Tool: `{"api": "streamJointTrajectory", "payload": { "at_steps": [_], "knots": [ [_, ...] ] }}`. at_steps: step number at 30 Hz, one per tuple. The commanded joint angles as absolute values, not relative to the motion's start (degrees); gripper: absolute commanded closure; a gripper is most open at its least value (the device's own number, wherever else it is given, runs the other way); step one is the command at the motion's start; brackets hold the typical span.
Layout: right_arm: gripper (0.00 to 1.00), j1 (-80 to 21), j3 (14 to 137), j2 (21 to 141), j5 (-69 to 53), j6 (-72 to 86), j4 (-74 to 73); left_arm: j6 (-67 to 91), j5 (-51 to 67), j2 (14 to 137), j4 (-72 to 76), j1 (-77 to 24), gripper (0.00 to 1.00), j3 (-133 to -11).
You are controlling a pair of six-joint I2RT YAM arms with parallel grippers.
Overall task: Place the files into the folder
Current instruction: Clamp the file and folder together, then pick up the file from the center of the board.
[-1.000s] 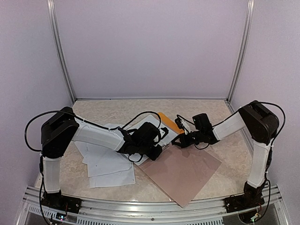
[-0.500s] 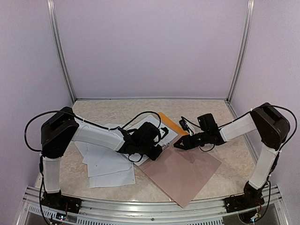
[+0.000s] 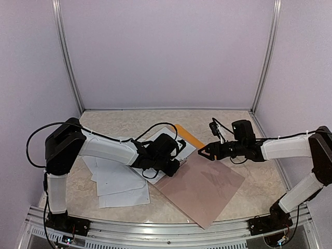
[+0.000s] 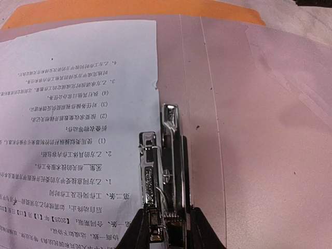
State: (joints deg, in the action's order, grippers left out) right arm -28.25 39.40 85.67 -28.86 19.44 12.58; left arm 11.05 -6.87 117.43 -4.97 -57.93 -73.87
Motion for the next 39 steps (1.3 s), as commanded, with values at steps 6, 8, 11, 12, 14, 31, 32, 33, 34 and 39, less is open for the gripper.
{"api": "streamJointTrajectory", "payload": {
  "at_steps": [6,8,11,12,14,31,32,33,34,39],
  "knots": [
    [0.38,-28.31,36.45,80.86,-22.23,19.69,6.6,12.42,-5.76,115.06,-10.88,-57.91,0.54,-75.87],
    [0.38,-28.31,36.24,80.83,-22.19,19.76,6.63,11.67,-6.58,114.41,-11.28,-57.92,0.51,-77.05],
    [0.38,-28.35,36.03,80.24,-21.45,19.63,6.11,10.81,-7.02,113.17,-10.76,-57.92,0.48,-77.48],
    [0.38,-28.33,36.16,79.78,-20.61,19.48,5.43,10.67,-6.99,112.36,-10.21,-58.0,0.48,-77.06],
    [0.38,-28.36,36.44,78.96,-19.14,19.18,3.68,10.47,-6.2,110.38,-8.48,-58.0,0.46,-75.47],
    [0.38,-34.66,36.38,73.76,-6.73,25.09,-7.82,31.18,-7.45,99.0,-20.4,-58.89,0.45,-69.07],
    [0.37,-35.48,36.96,73.5,-5.69,25.01,-9.45,33.6,-7.57,97.87,-21.52,-59.29,0.45,-67.74],
    [0.37,-36.2,36.81,73.15,-5.44,25.45,-9.9,36.08,-7.56,96.49,-22.88,-59.68,0.44,-66.7],
    [0.36,-36.69,36.41,72.86,-4.75,26.16,-10.33,38.17,-7.71,95.58,-24.03,-60.24,0.44,-65.65],
    [0.35,-43.73,39.27,73.85,6.21,28.34,-18.61,45.69,-12.21,92.37,-28.52,-63.99,0.42,-62.11]
  ]
}}
